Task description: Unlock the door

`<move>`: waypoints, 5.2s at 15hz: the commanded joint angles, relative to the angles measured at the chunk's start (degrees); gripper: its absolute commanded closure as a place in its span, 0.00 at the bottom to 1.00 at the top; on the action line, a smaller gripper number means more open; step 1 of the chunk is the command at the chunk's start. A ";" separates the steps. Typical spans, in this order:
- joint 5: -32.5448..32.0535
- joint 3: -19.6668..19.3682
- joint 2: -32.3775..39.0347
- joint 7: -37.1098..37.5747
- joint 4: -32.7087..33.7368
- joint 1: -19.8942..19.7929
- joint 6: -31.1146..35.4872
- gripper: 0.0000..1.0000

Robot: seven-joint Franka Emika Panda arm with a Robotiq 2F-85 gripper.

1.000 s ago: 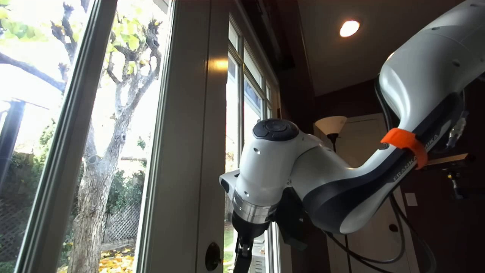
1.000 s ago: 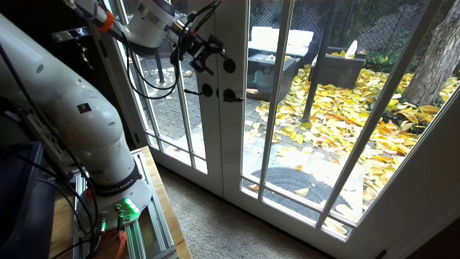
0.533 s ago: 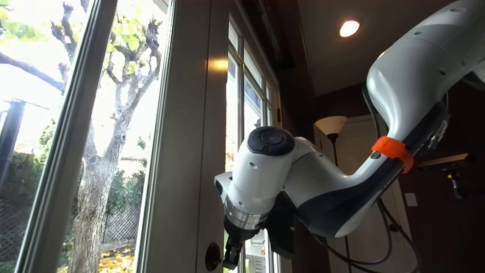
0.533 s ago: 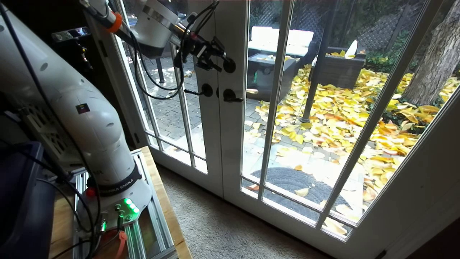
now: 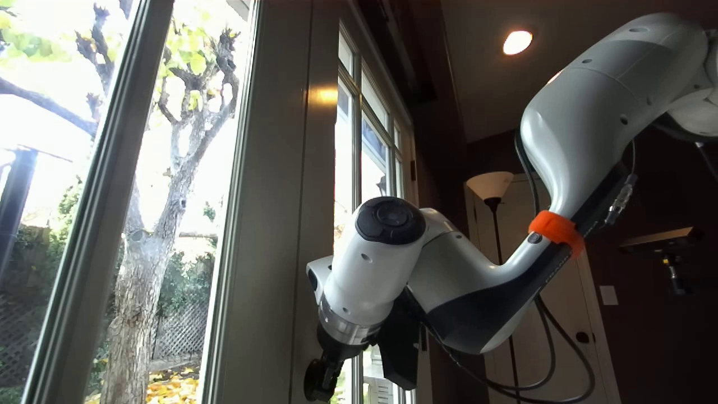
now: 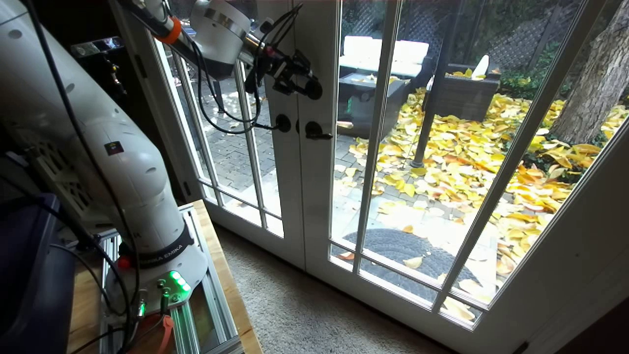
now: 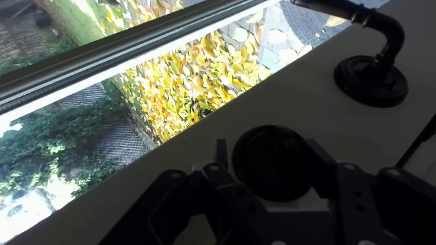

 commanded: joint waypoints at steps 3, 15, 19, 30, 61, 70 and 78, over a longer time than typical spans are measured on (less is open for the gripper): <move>-2.67 -1.85 3.92 2.14 2.11 1.68 1.52 0.49; -2.86 -2.56 3.58 4.85 0.86 2.72 1.47 0.98; -2.13 -4.24 1.83 4.51 0.15 3.07 3.96 0.98; 31.10 -28.86 -2.20 -19.55 -7.37 12.88 31.57 0.98; 93.85 -83.70 -22.21 -65.21 -5.38 60.50 16.29 0.58; 85.42 -51.48 -14.27 -59.00 -4.40 39.42 -1.44 0.01; 72.96 -17.93 -21.72 -49.48 -0.51 11.74 -22.68 0.00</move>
